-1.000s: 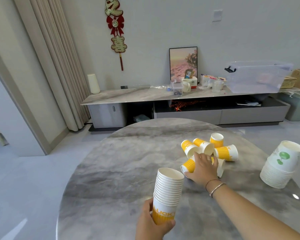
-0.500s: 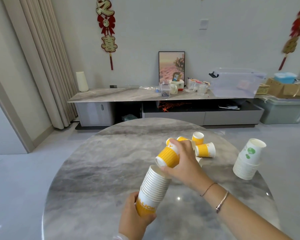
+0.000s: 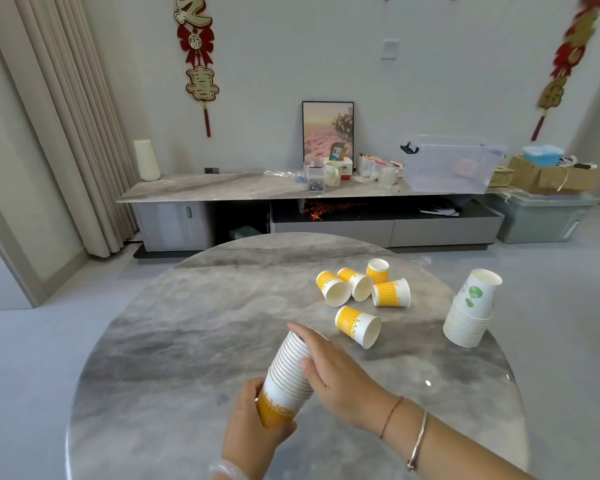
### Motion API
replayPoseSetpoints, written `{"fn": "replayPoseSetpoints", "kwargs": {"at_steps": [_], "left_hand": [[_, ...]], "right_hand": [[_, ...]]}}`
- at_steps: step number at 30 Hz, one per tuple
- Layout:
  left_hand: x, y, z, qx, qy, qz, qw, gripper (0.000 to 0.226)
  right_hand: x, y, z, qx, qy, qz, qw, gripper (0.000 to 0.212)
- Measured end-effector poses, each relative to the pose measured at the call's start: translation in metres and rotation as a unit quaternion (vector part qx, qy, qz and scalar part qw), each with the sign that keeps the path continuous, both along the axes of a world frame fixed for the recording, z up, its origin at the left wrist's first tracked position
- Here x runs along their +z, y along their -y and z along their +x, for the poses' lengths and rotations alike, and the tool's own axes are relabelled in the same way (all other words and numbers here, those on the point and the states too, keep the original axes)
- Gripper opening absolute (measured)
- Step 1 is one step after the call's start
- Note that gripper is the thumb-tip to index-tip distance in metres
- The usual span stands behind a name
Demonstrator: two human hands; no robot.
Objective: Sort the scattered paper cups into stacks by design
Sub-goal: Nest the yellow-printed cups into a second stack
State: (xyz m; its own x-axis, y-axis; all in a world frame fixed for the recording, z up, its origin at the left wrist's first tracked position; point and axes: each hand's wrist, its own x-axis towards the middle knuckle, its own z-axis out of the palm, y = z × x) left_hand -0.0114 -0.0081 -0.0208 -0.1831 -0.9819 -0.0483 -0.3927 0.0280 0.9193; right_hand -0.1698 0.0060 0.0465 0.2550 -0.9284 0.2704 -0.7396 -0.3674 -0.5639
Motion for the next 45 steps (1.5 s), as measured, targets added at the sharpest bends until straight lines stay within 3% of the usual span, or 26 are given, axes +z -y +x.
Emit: {"fn": "replayPoseSetpoints", "kwargs": {"at_steps": [3, 6, 8, 11, 13, 16, 21, 24, 27, 33, 38, 43, 45], "left_hand": [[-0.001, 0.002, 0.000, -0.003, -0.011, 0.009, 1.000, 0.063], [-0.004, 0.005, 0.000, 0.002, -0.015, 0.020, 1.000, 0.061], [-0.006, 0.008, 0.000, 0.002, -0.014, 0.030, 0.999, 0.061], [-0.005, 0.013, -0.001, 0.000, -0.013, 0.047, 0.999, 0.060], [-0.006, 0.016, -0.002, 0.001, -0.011, 0.050, 0.999, 0.060], [-0.009, 0.019, -0.001, 0.008, -0.010, 0.046, 0.999, 0.061], [-0.011, 0.019, -0.002, 0.005, -0.012, 0.045, 0.999, 0.061], [-0.013, 0.017, -0.001, 0.003, -0.011, 0.040, 0.999, 0.059], [-0.012, 0.014, -0.002, 0.004, -0.008, 0.035, 0.999, 0.059], [-0.010, 0.007, -0.009, -0.010, 0.000, 0.002, 1.000, 0.061], [-0.009, 0.005, -0.014, -0.035, 0.004, -0.001, 0.999, 0.063], [-0.011, 0.004, -0.021, -0.040, -0.009, 0.011, 0.999, 0.062], [-0.012, 0.006, -0.025, -0.035, -0.018, 0.014, 0.999, 0.061]], "right_hand": [[-0.005, 0.011, -0.011, -0.055, 0.082, -0.058, 0.993, 0.050], [-0.021, 0.040, -0.048, -0.264, 0.141, -0.113, 0.947, 0.057], [-0.041, 0.060, -0.075, -0.371, 0.123, -0.015, 0.920, 0.079], [-0.077, 0.077, -0.100, -0.406, 0.109, 0.122, 0.899, 0.103], [-0.095, 0.084, -0.103, -0.399, 0.105, 0.147, 0.899, 0.105], [-0.109, 0.092, -0.096, -0.373, 0.126, 0.130, 0.910, 0.092], [-0.085, 0.086, -0.093, -0.346, 0.312, 0.061, 0.883, 0.067], [-0.039, 0.070, -0.093, -0.254, 0.347, 0.047, 0.901, 0.042], [-0.001, 0.054, -0.088, -0.166, 0.326, 0.063, 0.928, 0.056], [0.020, 0.021, -0.071, -0.124, 0.220, 0.079, 0.964, 0.067], [0.002, 0.010, -0.054, -0.088, 0.115, 0.090, 0.985, 0.060], [-0.005, 0.006, -0.046, -0.061, 0.133, 0.132, 0.980, 0.061], [-0.006, 0.013, -0.055, -0.073, 0.196, 0.147, 0.967, 0.067]]}}
